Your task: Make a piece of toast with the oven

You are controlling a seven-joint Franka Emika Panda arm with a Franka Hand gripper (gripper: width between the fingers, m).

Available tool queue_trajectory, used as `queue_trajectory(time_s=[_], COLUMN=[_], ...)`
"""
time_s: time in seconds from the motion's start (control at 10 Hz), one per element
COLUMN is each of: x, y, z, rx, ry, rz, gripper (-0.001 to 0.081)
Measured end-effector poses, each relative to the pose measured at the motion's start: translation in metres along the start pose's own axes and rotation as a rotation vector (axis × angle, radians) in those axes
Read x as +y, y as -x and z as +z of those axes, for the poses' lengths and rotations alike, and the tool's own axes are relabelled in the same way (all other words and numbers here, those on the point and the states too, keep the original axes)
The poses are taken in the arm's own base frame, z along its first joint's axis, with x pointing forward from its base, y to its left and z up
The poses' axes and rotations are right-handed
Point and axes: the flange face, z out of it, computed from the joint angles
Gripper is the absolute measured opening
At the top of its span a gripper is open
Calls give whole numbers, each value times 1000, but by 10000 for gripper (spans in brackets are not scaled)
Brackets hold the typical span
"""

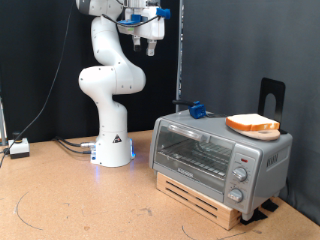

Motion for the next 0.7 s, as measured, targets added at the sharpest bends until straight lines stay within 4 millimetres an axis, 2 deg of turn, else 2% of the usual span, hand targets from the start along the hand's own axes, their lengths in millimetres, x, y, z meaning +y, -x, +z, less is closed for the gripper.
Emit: queue_trajectory(time_s=[0.1, 0.4, 0.6, 0.7], x=[3, 30, 24, 25], y=[4, 37, 47, 47], z=[0, -5, -3, -3], rx=[-15, 25, 99, 87], ry=[15, 32, 1, 7], rz=[-20, -376, -590, -548], gripper=[809, 809, 809, 809])
